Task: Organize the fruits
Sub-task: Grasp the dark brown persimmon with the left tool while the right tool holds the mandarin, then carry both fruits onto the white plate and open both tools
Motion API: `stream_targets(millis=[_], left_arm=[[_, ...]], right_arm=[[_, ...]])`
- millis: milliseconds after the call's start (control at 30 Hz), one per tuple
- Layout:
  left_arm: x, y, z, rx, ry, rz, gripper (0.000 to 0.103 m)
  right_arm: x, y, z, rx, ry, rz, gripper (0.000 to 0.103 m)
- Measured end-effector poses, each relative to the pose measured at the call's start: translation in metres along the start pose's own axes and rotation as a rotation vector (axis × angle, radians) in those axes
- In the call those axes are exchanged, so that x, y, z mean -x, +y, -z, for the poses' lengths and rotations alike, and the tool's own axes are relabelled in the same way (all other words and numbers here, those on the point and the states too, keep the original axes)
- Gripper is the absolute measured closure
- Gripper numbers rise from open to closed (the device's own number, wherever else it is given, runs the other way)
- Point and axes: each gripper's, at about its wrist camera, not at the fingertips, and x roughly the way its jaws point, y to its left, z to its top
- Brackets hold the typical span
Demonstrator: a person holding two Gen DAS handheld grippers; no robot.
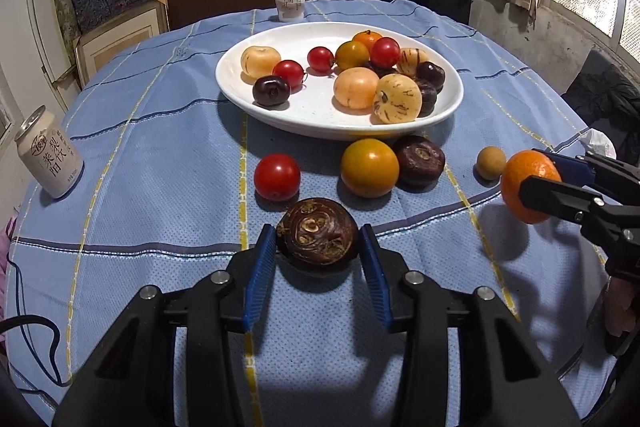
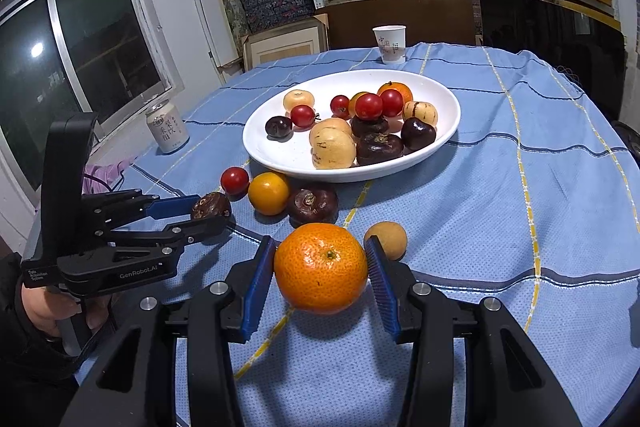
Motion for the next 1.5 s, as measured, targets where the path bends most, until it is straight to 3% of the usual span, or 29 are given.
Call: stream_targets(millis=[433,633,800,1033,1233,1500], left_arm=[[0.018,0.002,0.004,0.017,-0.015,0.033,0.061],[0.040,0.007,-0.009,0.015,-0.054,0.050,0.061],[0.056,0.008,-0.048,-0.017,-0.098,0.039,0.061],[0.061,0.003,-0.108,-0.047,-0.115,0.043,0.061],[0.023,0.005,-0.136,-0.032,-0.059,0.042,0.061],[-0.038,0.011,-0.144,-0.025,0.029,0.048,0.061]], right_arm=[[0.003,-0.001,-0.001,-0.003,-0.024,0.024,0.056],[0.005,0.008,-0.005,0.054,-0.023,0.065,0.056],[0.021,0.014,-0.041,0.128,-0.063,0.108,0.056],[0.051,0.034,-0.121,0.280,-0.172,0.178,0.056],[0.014,0.025,-0.162,0.296,-0.147,0.201,0.056],[-0.068,0.005,-0.176,0.263,-0.036,0.227,0.056]])
